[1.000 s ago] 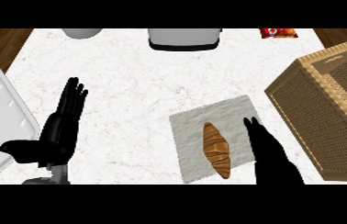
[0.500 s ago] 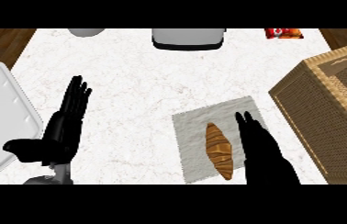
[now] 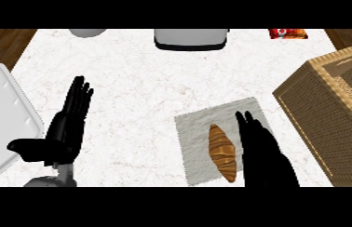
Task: Pick the croissant from the placemat and place it in the basket
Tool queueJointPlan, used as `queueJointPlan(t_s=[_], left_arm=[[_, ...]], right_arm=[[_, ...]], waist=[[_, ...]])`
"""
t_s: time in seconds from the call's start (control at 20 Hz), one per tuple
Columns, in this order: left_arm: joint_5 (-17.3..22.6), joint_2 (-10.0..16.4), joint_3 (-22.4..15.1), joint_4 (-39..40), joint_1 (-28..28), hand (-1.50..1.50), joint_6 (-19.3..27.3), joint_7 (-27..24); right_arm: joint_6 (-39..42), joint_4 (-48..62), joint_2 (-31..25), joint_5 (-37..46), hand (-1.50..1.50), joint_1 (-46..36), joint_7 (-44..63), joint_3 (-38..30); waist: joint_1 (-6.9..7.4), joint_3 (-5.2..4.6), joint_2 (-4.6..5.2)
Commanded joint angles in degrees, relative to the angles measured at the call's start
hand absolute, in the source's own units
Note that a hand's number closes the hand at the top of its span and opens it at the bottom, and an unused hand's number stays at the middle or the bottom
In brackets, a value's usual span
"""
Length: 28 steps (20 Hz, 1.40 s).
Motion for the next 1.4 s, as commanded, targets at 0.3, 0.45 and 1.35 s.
queueJointPlan(t_s=[0.3, 0.45, 1.35], left_arm=[[-1.61, -1.78, -0.11, 1.16, -1.68, 0.00, 0.00, 1.15], [-0.25, -0.54, 2.31, 0.21, -1.16, 0.00, -1.18, 1.20], [-3.54, -2.81, 2.41, -1.60, -3.55, 0.00, -0.78, 5.60]], right_arm=[[-5.06, 9.62, 0.90, 0.54, -1.50, -1.77, 5.76, 1.90], [-4.10, 7.21, 0.90, 3.57, -1.50, 0.55, 6.24, 3.29], [-9.78, 17.02, 0.90, 3.60, -1.50, 0.83, 0.92, -0.15]], waist=[[-0.06, 0.09, 0.04], [-0.17, 0.08, -0.03], [-0.23, 0.10, -0.03]])
